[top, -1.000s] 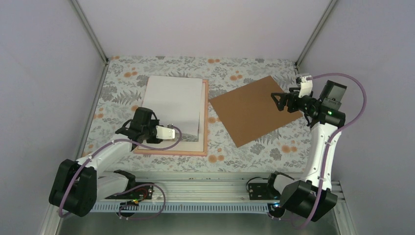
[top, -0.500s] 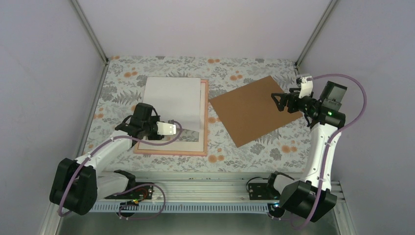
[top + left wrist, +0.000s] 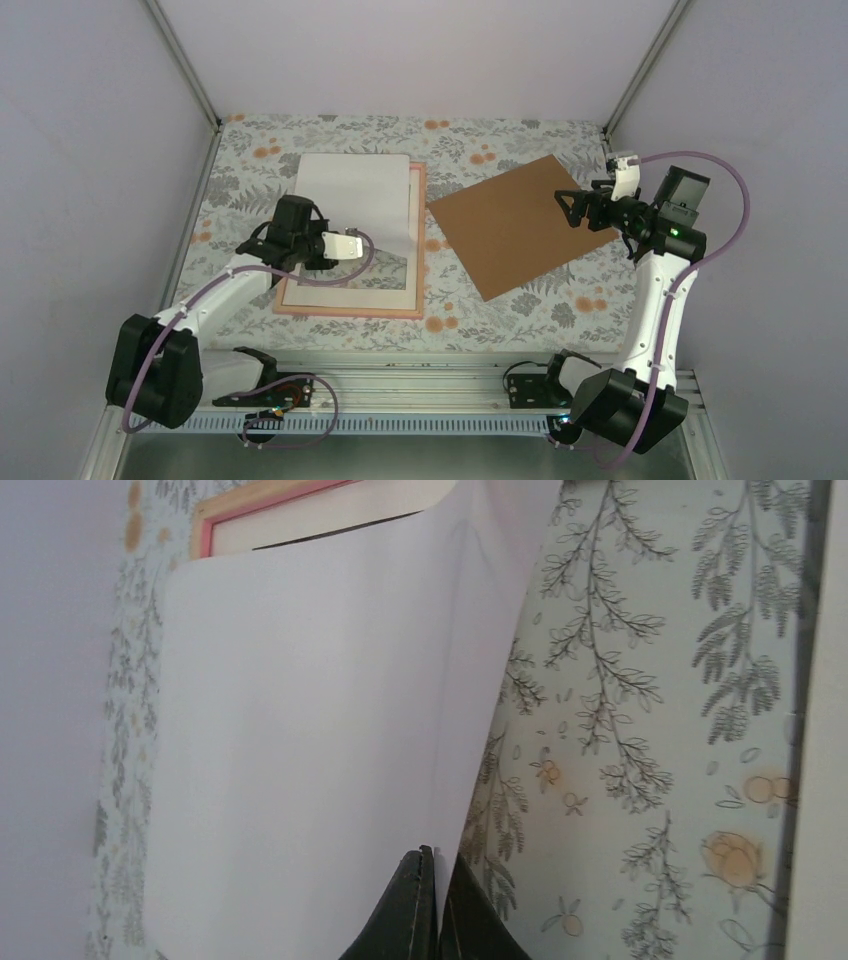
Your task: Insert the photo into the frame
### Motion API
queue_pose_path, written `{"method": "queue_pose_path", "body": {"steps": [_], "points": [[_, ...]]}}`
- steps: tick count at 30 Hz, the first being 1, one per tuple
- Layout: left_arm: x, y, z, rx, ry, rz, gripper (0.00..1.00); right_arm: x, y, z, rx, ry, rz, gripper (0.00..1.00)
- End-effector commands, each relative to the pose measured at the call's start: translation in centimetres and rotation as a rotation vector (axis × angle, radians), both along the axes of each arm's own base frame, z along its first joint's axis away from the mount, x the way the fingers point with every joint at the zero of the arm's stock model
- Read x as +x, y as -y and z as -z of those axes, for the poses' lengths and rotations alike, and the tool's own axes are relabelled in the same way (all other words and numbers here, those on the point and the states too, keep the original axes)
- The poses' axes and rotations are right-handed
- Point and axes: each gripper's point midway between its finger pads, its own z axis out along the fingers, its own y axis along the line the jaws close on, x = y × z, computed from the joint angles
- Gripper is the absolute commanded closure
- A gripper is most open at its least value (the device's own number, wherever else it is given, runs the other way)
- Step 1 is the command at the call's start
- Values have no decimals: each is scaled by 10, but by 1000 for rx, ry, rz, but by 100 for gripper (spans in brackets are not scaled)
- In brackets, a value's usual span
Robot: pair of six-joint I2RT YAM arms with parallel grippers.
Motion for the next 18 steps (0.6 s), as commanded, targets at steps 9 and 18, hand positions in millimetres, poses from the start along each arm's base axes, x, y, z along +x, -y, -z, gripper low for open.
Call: {"method": "queue_pose_path", "body": {"steps": [9,18], "points": [[31,4,-28,12,112,1,98,-4,-2,-5,15,23,-8,0],[20,20,-48,-100,31,19,98,-4,-2,-5,18,24,-9,0]]}}
